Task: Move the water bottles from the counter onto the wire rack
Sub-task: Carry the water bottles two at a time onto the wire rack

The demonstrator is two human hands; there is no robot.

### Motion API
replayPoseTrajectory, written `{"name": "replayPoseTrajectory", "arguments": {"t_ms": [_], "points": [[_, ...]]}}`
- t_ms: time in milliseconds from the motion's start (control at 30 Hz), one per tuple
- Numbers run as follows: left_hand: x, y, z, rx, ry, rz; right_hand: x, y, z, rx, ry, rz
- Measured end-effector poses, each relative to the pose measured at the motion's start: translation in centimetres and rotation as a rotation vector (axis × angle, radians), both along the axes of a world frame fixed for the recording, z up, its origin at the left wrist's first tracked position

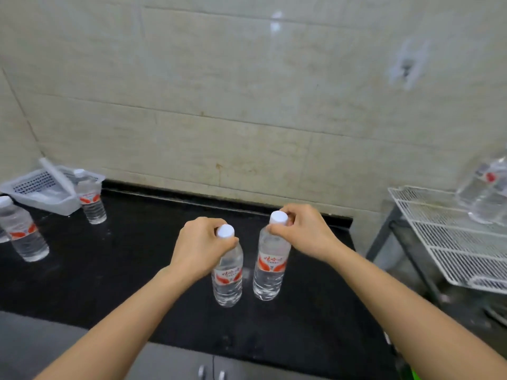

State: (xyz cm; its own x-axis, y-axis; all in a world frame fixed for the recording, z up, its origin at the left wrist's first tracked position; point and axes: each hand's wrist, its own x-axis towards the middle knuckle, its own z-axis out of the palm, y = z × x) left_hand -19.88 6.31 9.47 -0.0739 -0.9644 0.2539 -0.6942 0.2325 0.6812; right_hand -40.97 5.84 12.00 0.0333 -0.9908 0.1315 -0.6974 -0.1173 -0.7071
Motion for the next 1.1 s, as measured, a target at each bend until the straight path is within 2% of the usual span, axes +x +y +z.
{"name": "replayPoseTrajectory", "arguments": {"t_ms": [300, 567, 833, 1100], "points": [[-17.1, 4.8, 6.1, -0.093, 0.146, -0.249, -17.4, 9.8, 6.0, -0.137, 0.05, -0.251], [-34.3, 7.7, 10.9, -0.166, 0.268, -0.373, -34.3, 15.5, 11.5, -0.263, 0.131, -0.316], [-50.4, 7.9, 12.9, -0.194, 0.314, -0.453, -48.5, 17.8, 13.8, -0.284, 0.158, -0.393], [-63.4, 5.6, 12.4, -0.139, 0.328, -0.542, -59.4, 16.2, 12.6, -0.286, 0.132, -0.548]]}}
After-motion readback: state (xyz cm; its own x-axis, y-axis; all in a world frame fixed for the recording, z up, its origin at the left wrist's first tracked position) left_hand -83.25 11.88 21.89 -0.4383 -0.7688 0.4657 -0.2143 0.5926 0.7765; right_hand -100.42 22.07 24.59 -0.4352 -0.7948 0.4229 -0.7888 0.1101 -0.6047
